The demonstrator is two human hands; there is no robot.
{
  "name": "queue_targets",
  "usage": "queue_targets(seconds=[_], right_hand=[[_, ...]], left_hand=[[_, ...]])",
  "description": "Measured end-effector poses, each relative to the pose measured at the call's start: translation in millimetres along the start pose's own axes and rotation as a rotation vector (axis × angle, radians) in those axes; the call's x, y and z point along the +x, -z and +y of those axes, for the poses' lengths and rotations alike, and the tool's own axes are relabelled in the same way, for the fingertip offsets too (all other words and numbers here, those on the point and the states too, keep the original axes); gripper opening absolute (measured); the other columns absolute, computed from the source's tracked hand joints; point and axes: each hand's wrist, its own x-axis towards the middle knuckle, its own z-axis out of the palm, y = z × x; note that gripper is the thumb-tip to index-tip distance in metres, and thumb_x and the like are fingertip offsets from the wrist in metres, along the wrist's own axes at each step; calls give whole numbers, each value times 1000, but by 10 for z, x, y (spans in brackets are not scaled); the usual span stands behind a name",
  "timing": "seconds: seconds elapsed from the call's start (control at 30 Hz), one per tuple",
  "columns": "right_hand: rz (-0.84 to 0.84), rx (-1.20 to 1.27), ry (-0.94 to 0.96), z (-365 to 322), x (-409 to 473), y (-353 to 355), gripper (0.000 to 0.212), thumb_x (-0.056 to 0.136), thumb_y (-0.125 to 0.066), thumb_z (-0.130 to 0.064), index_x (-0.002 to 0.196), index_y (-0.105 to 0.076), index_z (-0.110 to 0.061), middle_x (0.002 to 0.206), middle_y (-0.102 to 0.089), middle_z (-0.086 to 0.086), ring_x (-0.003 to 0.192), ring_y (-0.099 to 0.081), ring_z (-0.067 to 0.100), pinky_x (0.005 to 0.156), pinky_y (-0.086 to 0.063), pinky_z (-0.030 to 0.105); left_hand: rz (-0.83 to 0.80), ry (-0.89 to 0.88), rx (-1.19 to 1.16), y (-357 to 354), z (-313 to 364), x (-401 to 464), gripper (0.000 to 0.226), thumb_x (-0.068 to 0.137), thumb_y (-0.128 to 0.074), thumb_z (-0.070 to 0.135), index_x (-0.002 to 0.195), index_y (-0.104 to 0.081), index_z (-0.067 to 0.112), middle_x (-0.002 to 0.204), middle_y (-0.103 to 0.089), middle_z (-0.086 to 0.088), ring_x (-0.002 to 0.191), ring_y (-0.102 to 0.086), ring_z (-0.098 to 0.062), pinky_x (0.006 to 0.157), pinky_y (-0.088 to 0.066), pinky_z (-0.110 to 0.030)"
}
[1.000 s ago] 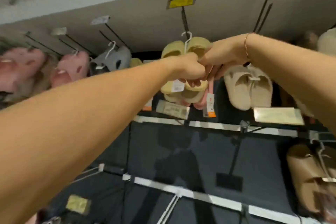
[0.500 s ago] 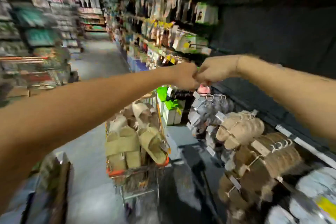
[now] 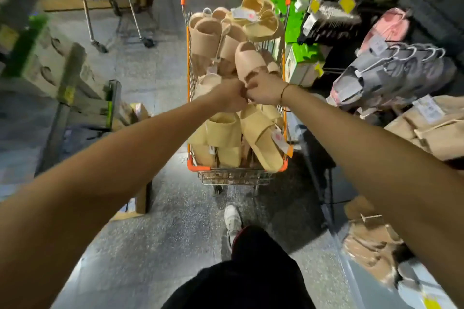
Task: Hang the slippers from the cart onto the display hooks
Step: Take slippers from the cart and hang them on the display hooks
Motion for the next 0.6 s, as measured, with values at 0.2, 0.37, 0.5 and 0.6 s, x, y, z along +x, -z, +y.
queue_targets(seconds=[0.2,0.37,0.5,0.6], right_hand=[[-25,453,38,140,546,-696,28,90,-65,-39,98,-64,-13,87,-63,-1,82,-60,16,75,-49,32],[64,504,172,-30,668,-1168,14,94,-59,-18,96,-66,-5,78,-47,-13,91,-50,22,84,-44,40],[100,488,167,5,809,-1270,10,94,-59,-20,91,-63,-11,84,-53,-3,89,-48,18,78,-44,37],[107,490,118,58,906,-1296,17,91,-63,-26,91,-64,-9,95,-59,8,94,-55,24,82,-47,40]], left_hand=[[394,314,-295,-604,-793,-43,42,101,-43,43,132,-52,16,130,-58,-6,120,-53,-26,103,-41,-51],[396,233,-513,-933,-1056,-471,42,103,-49,14,142,-43,31,109,-65,11,101,-62,2,88,-48,-17],[432,234,-444,-901,-1210,-306,28,99,-53,12,126,-53,21,114,-58,1,102,-59,-9,92,-51,-29],[402,219,-372,-895,-1270,-181,16,97,-56,11,109,-62,18,111,-60,1,96,-58,-9,86,-49,-23]])
